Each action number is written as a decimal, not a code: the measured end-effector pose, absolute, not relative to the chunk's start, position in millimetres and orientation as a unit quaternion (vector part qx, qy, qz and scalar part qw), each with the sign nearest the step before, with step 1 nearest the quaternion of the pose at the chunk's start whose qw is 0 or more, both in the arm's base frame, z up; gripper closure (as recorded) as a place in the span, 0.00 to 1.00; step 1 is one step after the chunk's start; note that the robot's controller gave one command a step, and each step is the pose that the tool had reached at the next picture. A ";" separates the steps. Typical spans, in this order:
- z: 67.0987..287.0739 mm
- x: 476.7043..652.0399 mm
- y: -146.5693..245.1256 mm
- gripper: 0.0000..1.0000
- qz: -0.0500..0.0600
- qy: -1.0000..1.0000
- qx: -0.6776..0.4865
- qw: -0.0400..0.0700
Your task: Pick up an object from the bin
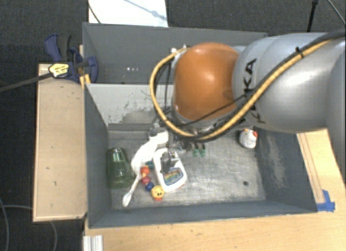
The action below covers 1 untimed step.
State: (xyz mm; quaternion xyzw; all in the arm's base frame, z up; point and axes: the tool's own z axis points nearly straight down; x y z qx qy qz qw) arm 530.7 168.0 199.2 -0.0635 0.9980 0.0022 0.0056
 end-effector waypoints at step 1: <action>161.0 564.6 142.4 0.00 0.000 0.999 -0.051 0.001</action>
Offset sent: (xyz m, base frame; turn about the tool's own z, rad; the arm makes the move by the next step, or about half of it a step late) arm 0.0546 -0.0159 -0.0536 -0.6911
